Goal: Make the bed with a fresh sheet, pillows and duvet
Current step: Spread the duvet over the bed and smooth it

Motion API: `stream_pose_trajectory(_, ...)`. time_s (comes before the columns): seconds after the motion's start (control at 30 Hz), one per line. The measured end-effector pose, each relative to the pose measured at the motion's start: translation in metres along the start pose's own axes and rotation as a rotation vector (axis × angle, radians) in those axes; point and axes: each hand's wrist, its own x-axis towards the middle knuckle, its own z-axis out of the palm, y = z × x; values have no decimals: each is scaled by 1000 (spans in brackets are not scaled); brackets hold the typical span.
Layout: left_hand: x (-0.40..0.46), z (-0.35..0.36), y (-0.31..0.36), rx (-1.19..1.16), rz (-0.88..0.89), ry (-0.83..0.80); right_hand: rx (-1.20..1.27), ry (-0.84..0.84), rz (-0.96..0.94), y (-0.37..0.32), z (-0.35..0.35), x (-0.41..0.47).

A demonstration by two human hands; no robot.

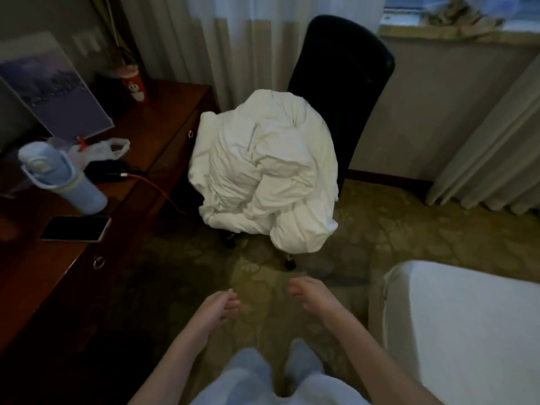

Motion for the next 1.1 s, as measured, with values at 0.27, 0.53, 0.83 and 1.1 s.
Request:
stream_pose_trajectory(0.27, 107, 1, 96, 71, -99, 0, -12, -53, 26, -123, -29, 125)
stream_pose_trajectory(0.53, 302, -68, 281, 370, 277, 263, 136, 540, -50, -195, -85, 286)
stream_pose_trajectory(0.83, 472, -44, 402, 870, 471, 195, 268, 696, 224, -179, -106, 412)
stream_pose_trajectory(1.1, 567, -39, 407, 1110, 270, 47, 251, 676, 151, -162, -95, 473)
